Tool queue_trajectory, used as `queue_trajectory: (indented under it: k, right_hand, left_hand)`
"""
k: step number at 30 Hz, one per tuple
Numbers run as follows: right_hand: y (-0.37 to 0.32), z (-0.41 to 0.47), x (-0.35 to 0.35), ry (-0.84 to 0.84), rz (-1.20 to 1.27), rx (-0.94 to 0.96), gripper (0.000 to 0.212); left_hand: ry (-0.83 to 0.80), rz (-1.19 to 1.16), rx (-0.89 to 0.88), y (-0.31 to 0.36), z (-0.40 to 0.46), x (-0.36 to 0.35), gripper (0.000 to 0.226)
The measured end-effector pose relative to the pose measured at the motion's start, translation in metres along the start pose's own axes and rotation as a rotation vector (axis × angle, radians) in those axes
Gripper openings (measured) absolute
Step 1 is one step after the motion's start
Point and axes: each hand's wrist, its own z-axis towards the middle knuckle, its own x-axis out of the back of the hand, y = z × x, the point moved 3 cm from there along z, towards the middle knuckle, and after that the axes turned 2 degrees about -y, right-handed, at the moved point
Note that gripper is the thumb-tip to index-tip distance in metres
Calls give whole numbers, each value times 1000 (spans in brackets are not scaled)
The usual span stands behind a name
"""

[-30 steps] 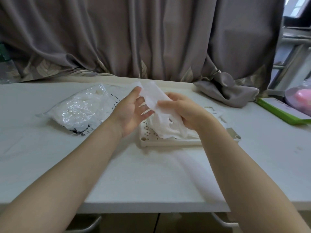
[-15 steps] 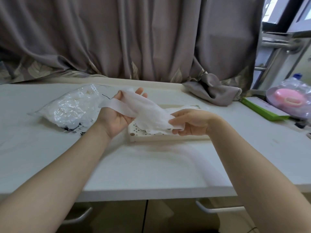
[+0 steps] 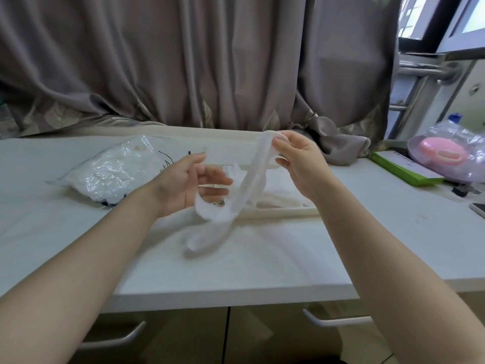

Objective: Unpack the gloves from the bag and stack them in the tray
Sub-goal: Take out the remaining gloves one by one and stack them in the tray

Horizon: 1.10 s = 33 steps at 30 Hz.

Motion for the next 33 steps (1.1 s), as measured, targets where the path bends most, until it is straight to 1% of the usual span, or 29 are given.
queue_trajectory:
  k: [1,2,3,4,6,7,8,10,12,14,15,16,19,20,21,22,23,24,27,29,31,33]
  right_hand:
    - [-6,-1,-2,-6,-16,37,12]
    - [-13,-2,-6,-10,-37,78,11]
    - [-20,-3,-8,-7,-63,121,11]
    - [-26,-4,-11,-8,-89,158,12]
    - [-36,-4,-16,-56,-90,192,14]
    - [-40,-4,-17,-95,-80,185,15]
    - [-42,-4,-17,-124,-75,170,16]
    - [-42,-3,-12,-128,-85,136,18]
    - [-40,-4,-4,-82,-83,95,20]
    - [-35,-5,6,-49,5,32,32]
    - [-32,-6,11,-55,61,-12,38]
    - [-29,-8,16,-91,95,-51,39]
    - [-13,-14,23,-340,71,-173,27]
    - [-6,-15,26,-386,33,-226,26]
    - [2,-14,31,-408,1,-275,28]
    - [9,-14,36,-419,-10,-313,35]
    - [16,-11,42,-432,9,-343,42]
    - [20,-9,48,-442,46,-363,43]
    - [23,0,68,-389,102,-401,21]
    - [23,9,80,-327,47,-415,19]
    - [22,24,89,-266,-60,-387,16]
    - [16,44,98,-161,-279,-285,18]
  left_hand:
    - [89,116,-40,7,5,-4,37]
    - [125,225,-104,15,8,-10,28]
    - [118,331,-175,23,10,-20,24]
    - [90,413,-250,32,11,-29,30]
    - [-32,490,-376,48,12,-52,45]
    - [-80,526,-425,55,12,-64,47]
    - [-88,584,-461,62,13,-72,47]
    - [-42,708,-480,71,20,-79,43]
    - [-32,753,-426,75,26,-78,33]
    - [-42,775,-377,73,28,-78,25]
    - [-35,769,-361,72,29,-78,24]
    - [-20,739,-355,70,30,-77,22]
    - [-12,555,-335,65,36,-74,20]
    - [-24,488,-317,64,39,-73,20]
    - [-37,429,-300,63,41,-72,20]
    - [-45,379,-291,62,43,-71,19]
    - [-43,343,-286,61,46,-70,18]
    - [-34,314,-284,61,50,-68,17]
    - [28,267,-278,61,63,-57,17]
    - [54,281,-271,61,73,-50,18]
    - [73,314,-230,60,85,-45,18]
    - [115,339,-214,62,100,-44,18]
